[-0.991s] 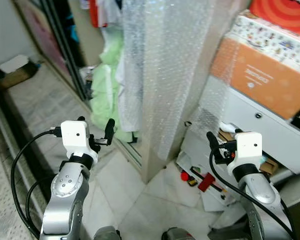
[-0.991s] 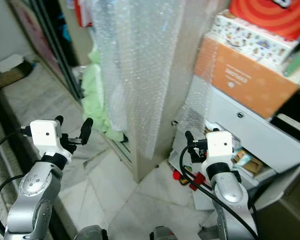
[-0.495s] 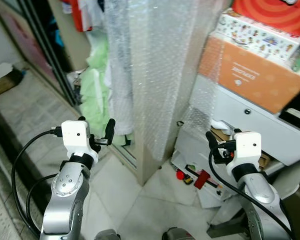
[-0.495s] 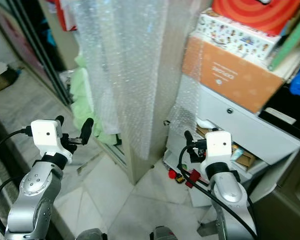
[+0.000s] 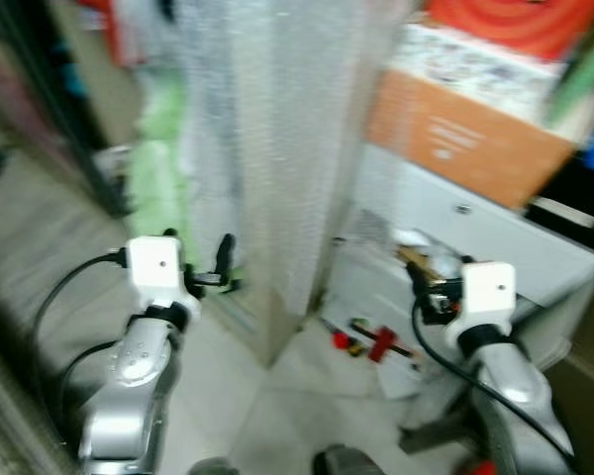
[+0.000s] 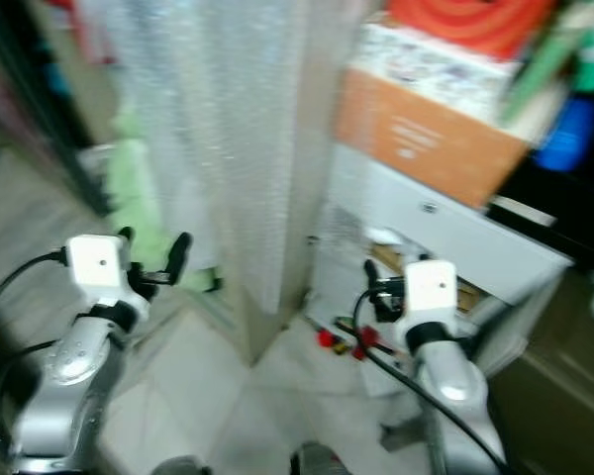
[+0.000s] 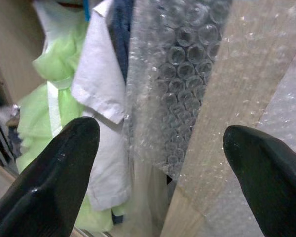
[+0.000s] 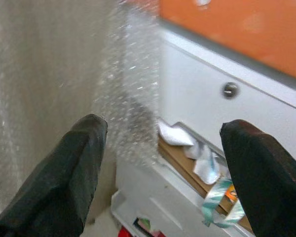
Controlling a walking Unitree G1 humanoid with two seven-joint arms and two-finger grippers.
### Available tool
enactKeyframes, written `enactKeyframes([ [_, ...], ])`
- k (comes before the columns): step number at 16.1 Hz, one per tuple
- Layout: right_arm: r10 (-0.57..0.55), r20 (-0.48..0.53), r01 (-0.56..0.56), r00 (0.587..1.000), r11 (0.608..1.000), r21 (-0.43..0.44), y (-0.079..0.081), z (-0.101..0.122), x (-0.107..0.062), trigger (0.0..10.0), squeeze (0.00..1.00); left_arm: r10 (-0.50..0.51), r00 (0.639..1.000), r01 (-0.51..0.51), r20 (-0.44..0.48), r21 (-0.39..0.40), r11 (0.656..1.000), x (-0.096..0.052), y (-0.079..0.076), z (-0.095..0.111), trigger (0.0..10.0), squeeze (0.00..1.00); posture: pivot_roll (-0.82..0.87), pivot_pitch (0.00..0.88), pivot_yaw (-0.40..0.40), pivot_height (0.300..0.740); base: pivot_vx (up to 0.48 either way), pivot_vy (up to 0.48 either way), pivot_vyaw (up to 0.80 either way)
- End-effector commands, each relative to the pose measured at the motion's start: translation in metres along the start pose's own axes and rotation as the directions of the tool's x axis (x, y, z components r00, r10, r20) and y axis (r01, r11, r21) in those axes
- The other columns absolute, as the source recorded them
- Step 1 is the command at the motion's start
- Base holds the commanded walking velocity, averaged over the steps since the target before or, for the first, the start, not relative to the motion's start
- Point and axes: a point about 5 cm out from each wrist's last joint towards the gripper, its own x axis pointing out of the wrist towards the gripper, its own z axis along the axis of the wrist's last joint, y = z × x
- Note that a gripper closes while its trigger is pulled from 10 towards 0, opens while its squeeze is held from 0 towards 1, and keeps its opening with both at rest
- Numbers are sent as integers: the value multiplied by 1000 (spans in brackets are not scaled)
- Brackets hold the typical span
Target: Clean up the room
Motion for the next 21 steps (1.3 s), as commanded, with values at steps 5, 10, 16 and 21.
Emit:
enactKeyframes([
  [5,-17,-9,17,1000,1000,-13,-5,-2,-2,10000,0,-17,1000,17,3,0,1000,2,-4,0,10000,0,-40,102,10,740,0,0,-800],
  [10,-13,0,13,1000,1000,-11,-4,-2,-1,10000,0,-12,1000,12,2,-8,1000,3,-4,0,10000,0,-39,102,12,740,0,0,-280],
  [16,-16,-11,16,1000,1000,-6,-3,-4,-1,10000,0,-2,1000,2,-2,-36,999,4,-3,0,10000,0,-37,101,14,740,0,0,-752],
  [21,-11,-5,11,1000,1000,-10,-3,-4,0,10000,0,-2,1000,2,-3,-32,999,5,-3,-1,10000,0,-37,95,13,740,0,0,-480],
])
